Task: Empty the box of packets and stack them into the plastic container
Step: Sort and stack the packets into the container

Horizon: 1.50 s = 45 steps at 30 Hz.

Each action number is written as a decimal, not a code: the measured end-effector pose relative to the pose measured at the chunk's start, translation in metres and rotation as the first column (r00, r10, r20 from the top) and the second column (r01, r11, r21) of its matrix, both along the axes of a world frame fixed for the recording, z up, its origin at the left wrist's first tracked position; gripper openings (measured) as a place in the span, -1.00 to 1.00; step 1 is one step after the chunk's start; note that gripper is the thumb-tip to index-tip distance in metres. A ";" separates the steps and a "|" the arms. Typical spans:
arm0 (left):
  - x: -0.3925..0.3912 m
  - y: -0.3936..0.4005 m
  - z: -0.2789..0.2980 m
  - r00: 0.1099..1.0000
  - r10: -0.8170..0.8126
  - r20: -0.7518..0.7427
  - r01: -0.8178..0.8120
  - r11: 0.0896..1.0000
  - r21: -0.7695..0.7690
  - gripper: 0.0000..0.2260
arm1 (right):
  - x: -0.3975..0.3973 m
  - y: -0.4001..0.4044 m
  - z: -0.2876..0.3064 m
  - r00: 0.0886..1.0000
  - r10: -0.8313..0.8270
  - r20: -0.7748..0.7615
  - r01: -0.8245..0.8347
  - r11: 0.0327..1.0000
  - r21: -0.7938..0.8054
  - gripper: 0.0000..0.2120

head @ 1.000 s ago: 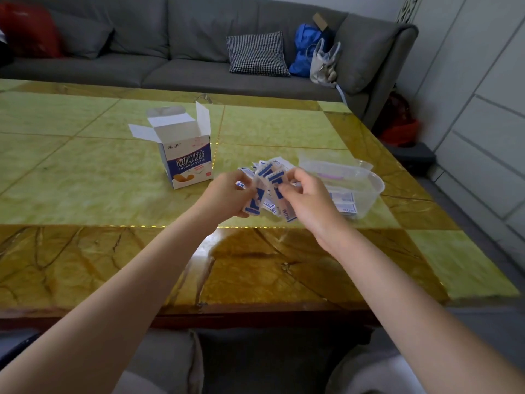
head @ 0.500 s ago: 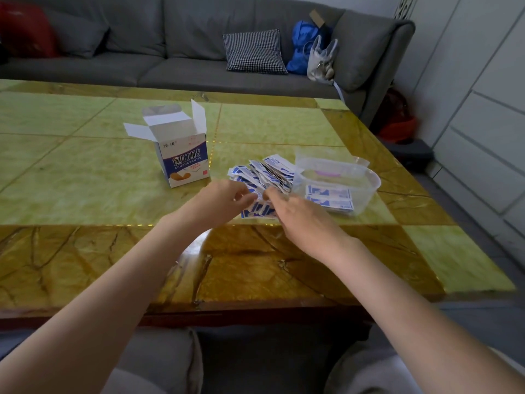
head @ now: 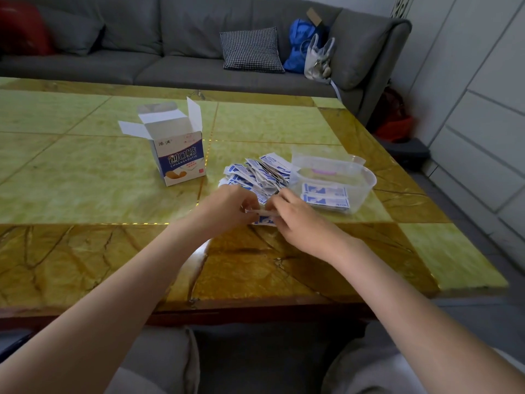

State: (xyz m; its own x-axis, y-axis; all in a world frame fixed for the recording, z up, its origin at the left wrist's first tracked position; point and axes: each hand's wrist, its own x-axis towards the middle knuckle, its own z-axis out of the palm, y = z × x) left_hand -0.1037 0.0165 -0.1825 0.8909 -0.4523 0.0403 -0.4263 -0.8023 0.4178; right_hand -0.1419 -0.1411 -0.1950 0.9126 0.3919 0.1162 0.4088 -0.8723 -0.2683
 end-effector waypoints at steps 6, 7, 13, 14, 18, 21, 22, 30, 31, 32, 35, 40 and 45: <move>0.003 0.010 -0.003 0.998 0.058 0.023 -0.058 0.998 -0.004 -0.84 | 0.002 -0.021 0.009 0.988 -0.149 -0.032 0.147 0.987 -0.066 -0.82; 0.003 0.010 -0.004 0.997 0.077 0.022 -0.076 0.997 -0.020 -0.82 | 0.002 -0.019 0.010 0.987 -0.144 -0.067 0.142 0.989 -0.025 -0.83; 0.003 0.004 -0.004 0.986 0.166 0.022 -0.161 0.977 -0.143 -0.84 | 0.003 -0.009 0.010 0.988 -0.152 -0.038 0.156 0.982 0.110 -0.84; 0.003 0.004 -0.004 0.984 0.179 0.018 -0.174 0.974 -0.147 -0.84 | 0.003 -0.010 0.009 0.987 -0.155 -0.039 0.158 0.980 0.117 -0.83; 0.003 0.005 -0.006 0.972 0.236 0.007 -0.231 0.958 -0.167 -0.83 | 0.003 -0.010 0.008 0.986 -0.151 -0.069 0.158 0.982 0.102 -0.80; 0.002 0.003 -0.006 0.975 0.222 -0.012 -0.221 0.965 -0.144 -0.83 | 0.003 -0.009 0.008 0.984 -0.162 -0.078 0.169 0.981 0.095 -0.81; 0.001 0.002 -0.006 0.977 0.214 -0.008 -0.213 0.968 -0.131 -0.82 | 0.003 -0.008 0.008 0.983 -0.165 -0.082 0.173 0.981 0.091 -0.82; 0.011 0.007 0.007 0.961 0.265 -0.079 -0.277 0.900 -0.336 -0.89 | 0.010 -0.010 0.026 0.973 -0.222 0.069 0.196 0.943 0.269 -0.80; 0.013 0.005 0.012 0.955 0.271 -0.118 -0.295 0.855 -0.427 -0.91 | 0.013 -0.015 0.032 0.960 -0.263 0.097 0.220 0.920 0.325 -0.81; 0.014 0.002 0.016 0.951 0.264 -0.161 -0.309 0.798 -0.517 -0.92 | 0.015 -0.020 0.037 0.946 -0.303 0.114 0.241 0.895 0.375 -0.81; 0.016 -0.021 0.028 0.948 0.204 -0.246 -0.319 0.644 -0.695 -0.90 | 0.023 -0.040 0.050 0.915 -0.384 0.127 0.283 0.832 0.478 -0.81; 0.028 -0.067 0.034 0.954 0.293 -0.062 -0.259 0.708 -0.657 -0.91 | 0.031 -0.070 0.057 0.853 -0.494 0.168 0.358 0.789 0.500 -0.84; 0.044 -0.101 0.035 0.964 0.229 0.131 -0.189 0.946 -0.263 -0.86 | 0.042 -0.091 0.051 0.802 -0.580 0.144 0.530 0.801 0.279 -0.84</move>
